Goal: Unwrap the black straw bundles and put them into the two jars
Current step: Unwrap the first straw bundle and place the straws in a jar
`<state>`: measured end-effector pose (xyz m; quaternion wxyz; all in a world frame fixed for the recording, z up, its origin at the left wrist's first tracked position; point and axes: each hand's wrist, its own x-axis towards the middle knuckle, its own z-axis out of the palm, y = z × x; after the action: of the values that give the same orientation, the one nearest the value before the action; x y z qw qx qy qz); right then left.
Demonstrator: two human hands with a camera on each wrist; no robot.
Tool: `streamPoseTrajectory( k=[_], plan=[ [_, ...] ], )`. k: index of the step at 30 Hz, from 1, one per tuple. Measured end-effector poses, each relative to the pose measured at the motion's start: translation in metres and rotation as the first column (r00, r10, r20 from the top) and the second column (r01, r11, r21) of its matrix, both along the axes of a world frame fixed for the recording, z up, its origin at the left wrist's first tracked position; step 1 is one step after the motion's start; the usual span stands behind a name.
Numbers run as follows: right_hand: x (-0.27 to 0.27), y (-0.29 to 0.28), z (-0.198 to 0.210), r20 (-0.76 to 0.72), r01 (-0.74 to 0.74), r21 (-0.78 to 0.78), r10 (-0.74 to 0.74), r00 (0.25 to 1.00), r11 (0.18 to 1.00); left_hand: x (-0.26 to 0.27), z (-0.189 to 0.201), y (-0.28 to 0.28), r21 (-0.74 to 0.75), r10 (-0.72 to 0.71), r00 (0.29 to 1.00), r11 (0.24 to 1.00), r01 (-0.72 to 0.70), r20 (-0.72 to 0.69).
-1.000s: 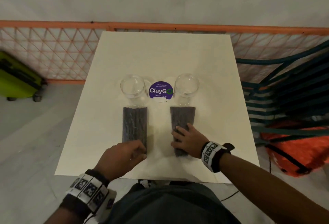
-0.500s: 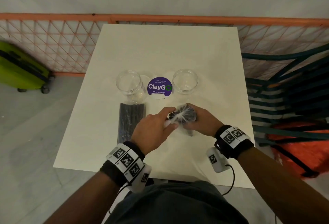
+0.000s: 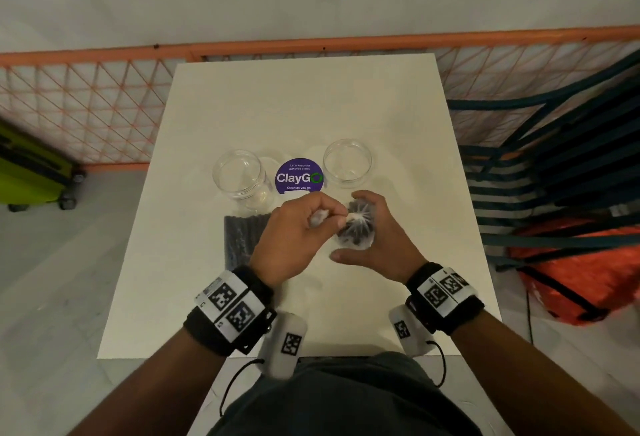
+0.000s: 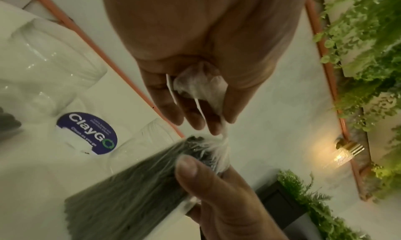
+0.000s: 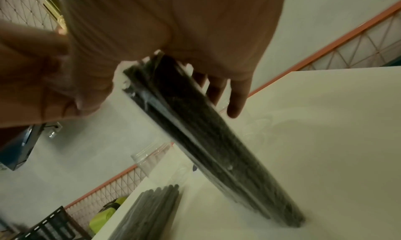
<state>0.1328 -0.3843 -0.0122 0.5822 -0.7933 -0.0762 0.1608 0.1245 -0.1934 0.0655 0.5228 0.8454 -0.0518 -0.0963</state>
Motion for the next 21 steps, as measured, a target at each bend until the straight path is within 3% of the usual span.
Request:
streamPoseTrajectory(
  k=[5,8,11,16,21],
  plan=[
    [-0.005,0.007,-0.006,0.057,0.221,-0.088,-0.216,0.975,0.971,0.001,0.010,0.000,-0.131,-0.077,0.997,0.988,0.076,-0.004],
    [-0.002,-0.001,0.001,0.151,0.194,-0.188,-0.167,0.974,0.963,0.003,0.019,0.007,-0.194,-0.023,0.999,0.981,0.031,0.044],
    [0.004,-0.013,0.011,0.114,0.104,-0.134,-0.089,0.989,0.985,0.007,0.030,0.013,-0.178,0.019,0.994,0.984,0.000,0.107],
    [0.007,-0.041,0.031,0.108,0.215,-0.062,-0.207,0.972,0.975,0.010,0.049,0.014,-0.080,-0.064,0.984,0.994,0.078,0.167],
    [-0.008,-0.033,0.039,0.142,0.153,-0.041,-0.146,0.979,0.987,0.016,0.052,0.004,-0.052,-0.128,0.978,0.989,0.138,0.163]
  ],
)
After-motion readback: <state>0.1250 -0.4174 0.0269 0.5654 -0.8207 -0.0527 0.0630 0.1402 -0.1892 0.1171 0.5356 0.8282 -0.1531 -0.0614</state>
